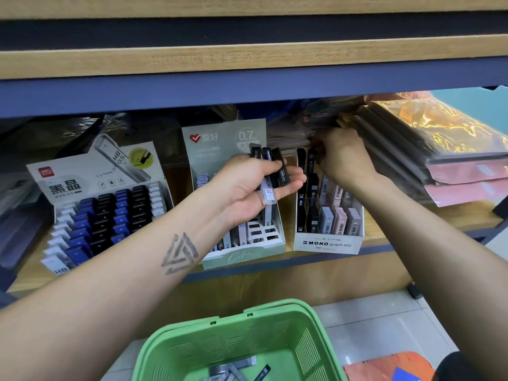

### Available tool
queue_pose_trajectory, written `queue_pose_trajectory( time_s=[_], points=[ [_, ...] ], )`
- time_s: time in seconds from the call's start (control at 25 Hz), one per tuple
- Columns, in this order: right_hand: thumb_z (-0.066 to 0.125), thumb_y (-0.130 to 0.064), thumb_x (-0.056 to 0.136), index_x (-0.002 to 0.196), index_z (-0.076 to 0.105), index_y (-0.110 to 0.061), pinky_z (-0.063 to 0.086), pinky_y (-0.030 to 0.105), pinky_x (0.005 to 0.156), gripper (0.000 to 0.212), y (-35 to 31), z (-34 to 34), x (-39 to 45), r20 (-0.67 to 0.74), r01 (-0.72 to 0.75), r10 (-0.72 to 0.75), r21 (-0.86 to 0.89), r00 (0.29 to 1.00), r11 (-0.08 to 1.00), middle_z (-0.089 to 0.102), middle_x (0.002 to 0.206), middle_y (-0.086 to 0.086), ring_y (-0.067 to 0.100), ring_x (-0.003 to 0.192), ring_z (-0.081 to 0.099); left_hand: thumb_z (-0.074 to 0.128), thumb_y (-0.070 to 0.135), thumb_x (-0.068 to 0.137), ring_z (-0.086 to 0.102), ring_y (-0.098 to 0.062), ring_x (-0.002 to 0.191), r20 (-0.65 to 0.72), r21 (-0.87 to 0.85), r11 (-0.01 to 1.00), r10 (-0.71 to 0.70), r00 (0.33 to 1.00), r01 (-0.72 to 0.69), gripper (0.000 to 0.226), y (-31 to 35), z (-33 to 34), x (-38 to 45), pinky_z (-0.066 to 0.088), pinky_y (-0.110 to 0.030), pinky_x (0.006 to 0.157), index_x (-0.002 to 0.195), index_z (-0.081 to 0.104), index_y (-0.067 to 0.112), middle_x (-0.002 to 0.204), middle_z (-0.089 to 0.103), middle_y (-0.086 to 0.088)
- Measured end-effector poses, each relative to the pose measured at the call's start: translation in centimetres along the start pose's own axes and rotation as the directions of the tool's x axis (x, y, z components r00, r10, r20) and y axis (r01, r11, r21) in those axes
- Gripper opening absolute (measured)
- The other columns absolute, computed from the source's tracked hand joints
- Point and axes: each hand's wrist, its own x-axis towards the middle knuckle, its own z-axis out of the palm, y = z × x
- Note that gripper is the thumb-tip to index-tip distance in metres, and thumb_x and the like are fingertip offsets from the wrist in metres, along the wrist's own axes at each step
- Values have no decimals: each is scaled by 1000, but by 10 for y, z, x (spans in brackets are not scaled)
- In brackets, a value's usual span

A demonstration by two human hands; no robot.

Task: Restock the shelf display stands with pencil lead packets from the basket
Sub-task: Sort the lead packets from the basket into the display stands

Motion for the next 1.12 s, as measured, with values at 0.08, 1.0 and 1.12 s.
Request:
queue_pose_trajectory(
  time_s=[0.08,1.0,1.12],
  points=[
    [62,2,90,104,73,-8,58,35,78,20,-3,-8,2,-14,-2,2,-3,1000,1000,73,102,13,26,89,69,43,-9,100,74,-38,85,20,7,1000,-6,1000,6,23,1,0,-1,63,-38,70,120,50,-19,102,70,-34],
    [66,7,88,110,72,-1,60,25,78,24,-10,-50,-33,449,-435,-16,873,893,220,76,102,16,22,95,73,59,-17,88,68,-21,60,-93,156,986,75,993,-60,33,-8,8,-13,55,-17,51,121,57,-15,82,66,-25],
    [67,11,86,110,70,-1,58,23,77,27,-7,-49,-34,406,-390,-15,887,914,246,76,100,14,20,94,74,58,-18,88,71,-22,63,-73,155,985,84,994,-72,27,-7,9,-15,58,-19,55,114,59,-14,82,67,-25]
  ],
)
